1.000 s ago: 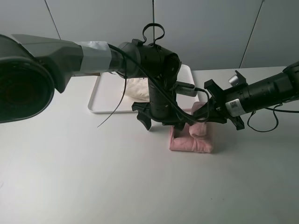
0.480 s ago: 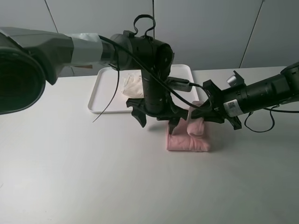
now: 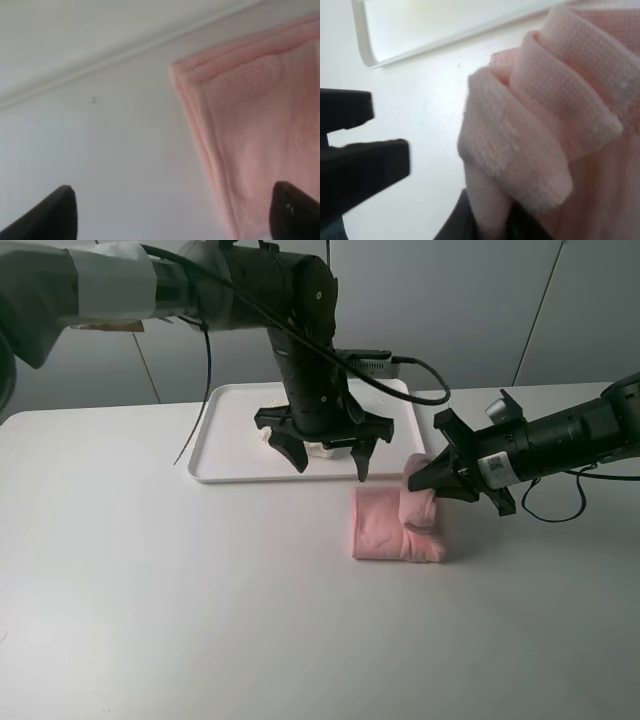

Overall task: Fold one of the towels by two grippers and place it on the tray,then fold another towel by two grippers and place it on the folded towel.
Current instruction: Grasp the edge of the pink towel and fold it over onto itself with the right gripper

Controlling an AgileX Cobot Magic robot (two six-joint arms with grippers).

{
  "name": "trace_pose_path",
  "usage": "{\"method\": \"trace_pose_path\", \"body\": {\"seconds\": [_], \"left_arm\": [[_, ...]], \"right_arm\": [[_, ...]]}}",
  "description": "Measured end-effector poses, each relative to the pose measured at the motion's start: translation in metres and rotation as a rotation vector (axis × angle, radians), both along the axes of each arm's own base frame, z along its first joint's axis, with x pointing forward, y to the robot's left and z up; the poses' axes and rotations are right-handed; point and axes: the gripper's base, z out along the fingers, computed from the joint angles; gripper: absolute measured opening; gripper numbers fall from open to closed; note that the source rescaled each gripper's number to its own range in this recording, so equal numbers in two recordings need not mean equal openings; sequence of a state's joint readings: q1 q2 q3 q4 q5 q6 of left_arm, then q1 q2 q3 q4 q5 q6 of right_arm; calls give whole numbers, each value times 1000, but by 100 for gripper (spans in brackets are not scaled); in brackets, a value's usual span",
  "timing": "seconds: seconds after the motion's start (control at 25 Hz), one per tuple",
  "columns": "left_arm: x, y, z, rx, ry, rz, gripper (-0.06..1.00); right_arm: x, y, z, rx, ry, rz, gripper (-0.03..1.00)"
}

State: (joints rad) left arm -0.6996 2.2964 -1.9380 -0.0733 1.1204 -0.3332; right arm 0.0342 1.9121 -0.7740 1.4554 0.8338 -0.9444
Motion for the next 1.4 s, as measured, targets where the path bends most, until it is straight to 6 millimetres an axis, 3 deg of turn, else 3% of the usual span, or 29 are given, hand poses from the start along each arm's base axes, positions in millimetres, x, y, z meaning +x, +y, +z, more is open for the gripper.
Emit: {"method": "trace_pose_path", "body": {"seconds": [0.28,0.44,0.52,0.6,0.68,0.84,1.2,1.4], "left_arm": [[8,6,29,-47,-40,-18,99],[9,8,35,-67,-42,-27,99],[10,9,35,-77,-34,-24,99],[11,11,35,-79,-31,-19,99],[11,11,35,-78,-32,-23,99],[13,14,35,-78,-31,-28,99],[15,20,35,-53,-16,-42,99],[14,20,35,-50,-15,-52,99]], "right_arm": [[0,0,0,2,-4,-2,6],[2,2,2,18,-17,-22,7],[3,6,3,28,-42,-20,16],[4,15,6,55,-75,-9,35],[4,26,9,87,-103,-4,46],[3,35,11,108,-118,1,47],[0,28,2,-7,-118,60,47],[4,3,-3,-75,-82,9,60]]}}
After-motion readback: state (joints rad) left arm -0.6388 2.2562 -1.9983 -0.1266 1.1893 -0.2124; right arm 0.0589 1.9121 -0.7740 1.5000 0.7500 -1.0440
